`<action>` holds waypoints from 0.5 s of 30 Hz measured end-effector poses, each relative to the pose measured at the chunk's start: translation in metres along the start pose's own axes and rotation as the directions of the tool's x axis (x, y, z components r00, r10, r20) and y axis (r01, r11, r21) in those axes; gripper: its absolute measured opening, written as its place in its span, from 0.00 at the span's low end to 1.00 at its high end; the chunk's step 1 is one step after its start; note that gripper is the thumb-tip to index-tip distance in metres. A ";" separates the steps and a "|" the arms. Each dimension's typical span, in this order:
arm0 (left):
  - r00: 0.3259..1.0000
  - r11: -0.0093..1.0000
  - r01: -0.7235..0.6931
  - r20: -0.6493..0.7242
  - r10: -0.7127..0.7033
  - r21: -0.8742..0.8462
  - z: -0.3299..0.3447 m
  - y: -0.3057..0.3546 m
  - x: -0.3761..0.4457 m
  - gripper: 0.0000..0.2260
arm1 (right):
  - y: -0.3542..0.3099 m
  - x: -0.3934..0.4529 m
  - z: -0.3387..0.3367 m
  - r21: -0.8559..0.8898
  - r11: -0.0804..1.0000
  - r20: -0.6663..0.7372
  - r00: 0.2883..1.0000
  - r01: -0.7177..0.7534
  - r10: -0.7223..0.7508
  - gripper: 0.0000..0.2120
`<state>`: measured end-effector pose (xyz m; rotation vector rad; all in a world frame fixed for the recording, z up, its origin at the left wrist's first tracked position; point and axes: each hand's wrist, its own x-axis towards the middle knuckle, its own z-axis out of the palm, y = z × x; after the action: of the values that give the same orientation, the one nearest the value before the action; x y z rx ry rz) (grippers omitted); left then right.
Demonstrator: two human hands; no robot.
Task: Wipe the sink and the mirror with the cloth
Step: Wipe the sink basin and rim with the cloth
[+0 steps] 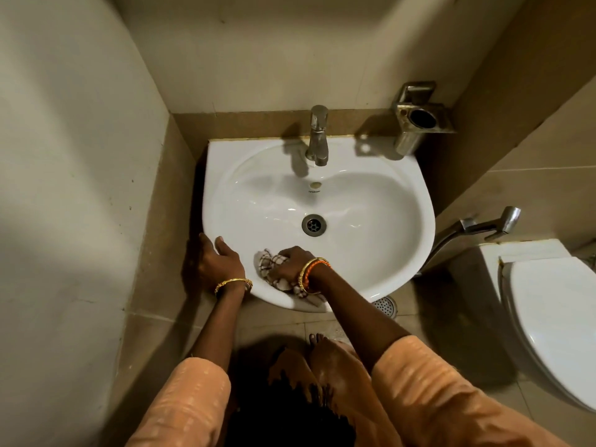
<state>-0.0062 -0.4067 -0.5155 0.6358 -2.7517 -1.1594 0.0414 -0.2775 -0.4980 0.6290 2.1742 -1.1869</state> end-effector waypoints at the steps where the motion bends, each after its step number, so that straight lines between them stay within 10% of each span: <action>1: 1.000 1.000 0.007 -0.002 -0.007 -0.007 0.000 0.001 -0.001 0.20 | -0.005 0.003 0.003 0.076 0.997 -0.013 1.000 0.015 -0.015 0.15; 5: 0.999 0.997 0.044 -0.014 -0.045 -0.069 -0.003 0.004 0.000 0.19 | -0.034 0.005 0.006 0.421 0.907 0.046 0.998 0.014 -0.037 0.14; 9: 0.971 0.950 0.226 0.123 -0.203 -0.214 -0.019 0.010 0.005 0.17 | -0.049 0.001 -0.008 0.839 0.539 0.150 0.983 -0.072 -0.102 0.12; 15: 0.965 0.931 0.241 0.172 -0.199 -0.273 -0.038 0.046 0.015 0.21 | -0.069 -0.019 -0.070 0.978 0.191 -0.025 0.962 0.079 -0.272 0.21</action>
<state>-0.0265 -0.4096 -0.4577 0.8716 -2.5870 -1.6816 -0.0077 -0.2541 -0.4140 0.6986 1.0484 -2.6882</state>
